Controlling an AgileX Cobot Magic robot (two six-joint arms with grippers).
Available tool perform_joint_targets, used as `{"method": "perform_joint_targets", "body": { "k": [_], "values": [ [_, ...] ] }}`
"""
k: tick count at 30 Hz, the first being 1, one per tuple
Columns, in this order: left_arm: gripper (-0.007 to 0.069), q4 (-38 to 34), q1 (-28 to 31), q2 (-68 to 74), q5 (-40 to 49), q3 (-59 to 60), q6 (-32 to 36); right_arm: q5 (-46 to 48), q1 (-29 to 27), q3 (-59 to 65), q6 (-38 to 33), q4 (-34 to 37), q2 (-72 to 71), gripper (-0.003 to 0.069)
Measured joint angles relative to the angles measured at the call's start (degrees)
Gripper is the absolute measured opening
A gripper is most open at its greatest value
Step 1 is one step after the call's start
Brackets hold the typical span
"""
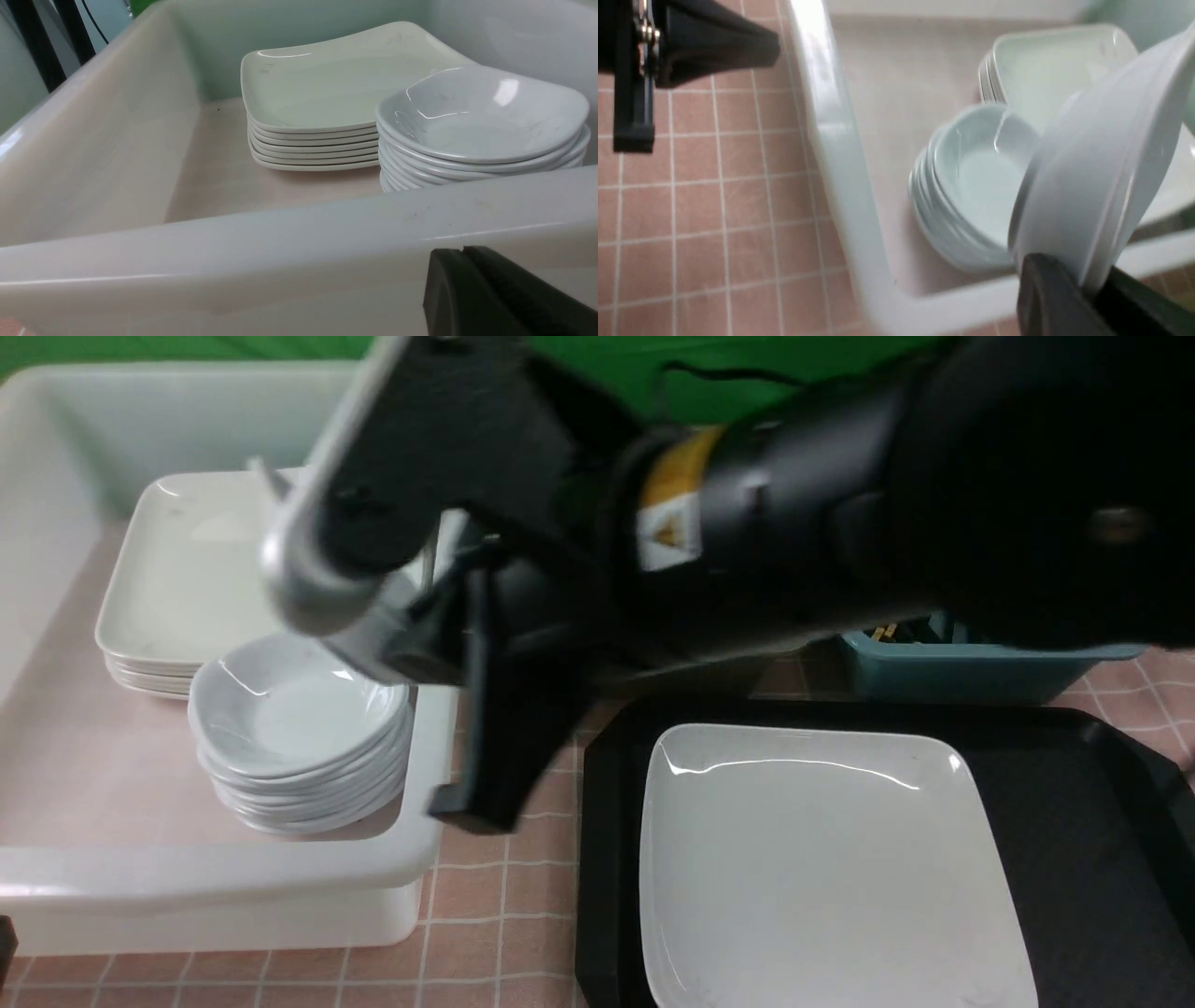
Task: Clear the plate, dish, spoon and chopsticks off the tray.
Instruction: Use the right arm to put the small plate into the large storage box on the left, then use the left arm to grab a plate from the dinner plate
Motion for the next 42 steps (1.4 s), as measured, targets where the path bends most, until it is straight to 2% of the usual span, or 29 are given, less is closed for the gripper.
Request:
{"method": "perform_joint_targets", "body": {
  "k": [4, 8, 12, 15, 20, 21, 22, 25, 29, 30, 31, 34, 35, 36, 38, 39, 40, 42],
  "values": [
    [0.0024, 0.0, 0.0, 0.0, 0.0, 0.0, 0.0, -1.0, 0.8, -8.9, -4.0, -0.4, 10.4, 0.0085],
    [0.0024, 0.0, 0.0, 0.0, 0.0, 0.0, 0.0, -1.0, 0.9, -15.7, -4.7, -3.7, 18.2, 0.0085],
    [0.0024, 0.0, 0.0, 0.0, 0.0, 0.0, 0.0, 0.7, 0.9, -21.7, -4.8, -12.8, 26.7, 0.0085],
    [0.0024, 0.0, 0.0, 0.0, 0.0, 0.0, 0.0, 1.8, 0.9, -22.5, -4.8, -16.3, 29.0, 0.0101],
    [0.0022, 0.0, 0.0, 0.0, 0.0, 0.0, 0.0, 3.4, 0.9, -22.9, -4.8, -18.0, 30.3, 0.0212],
    [0.0022, 0.0, 0.0, 0.0, 0.0, 0.0, 0.0, 4.3, 0.9, -22.9, -4.8, -18.4, 30.1, 0.0281],
    [0.0022, 0.0, 0.0, 0.0, 0.0, 0.0, 0.0, 4.4, 0.9, -22.9, -4.8, -18.5, 30.0, 0.0288],
    [0.0022, 0.0, 0.0, 0.0, 0.0, 0.0, 0.0, 10.2, 1.4, -22.9, -4.0, -20.3, 27.3, 0.0404],
    [0.0022, 0.0, 0.0, 0.0, 0.0, 0.0, 0.0, 15.7, 2.5, -22.9, -0.2, -23.1, 22.8, 0.0435],
    [0.0022, 0.0, 0.0, 0.0, 0.0, 0.0, 0.0, 20.7, 3.2, -22.9, 3.2, -24.2, 19.5, 0.0439],
    [0.0022, 0.0, 0.0, 0.0, 0.0, 0.0, 0.0, 21.3, 3.3, -22.9, 3.7, -24.4, 18.6, 0.0438],
    [0.0022, 0.0, 0.0, 0.0, 0.0, 0.0, 0.0, 34.0, 4.4, -23.0, 11.5, -25.0, 10.7, 0.0343],
    [0.0022, 0.0, 0.0, 0.0, 0.0, 0.0, 0.0, 36.2, 4.4, -22.9, 14.5, -25.0, 8.3, 0.0284],
    [0.0022, 0.0, 0.0, 0.0, -0.1, 0.0, 0.0, 36.2, 4.4, -22.8, 15.9, -25.0, 7.8, 0.0259],
    [0.0022, 0.0, 0.0, 0.0, 0.0, 0.0, 0.0, 36.2, 4.2, -21.8, 24.0, -24.8, 1.1, 0.0089],
    [0.0022, 0.0, 0.0, 0.0, 0.0, 0.0, 0.0, 36.2, 4.2, -21.7, 24.4, -24.7, 0.0, 0.008],
    [0.0022, 0.0, 0.0, 0.0, 0.0, 0.0, 0.0, 36.3, 4.0, -20.2, 27.9, -24.1, -4.4, 0.0034],
    [0.0022, 0.0, 0.0, 0.0, 0.0, 0.0, 0.0, 36.3, 3.7, -16.9, 30.8, -23.5, -10.1, 0.003]
  ]
}}
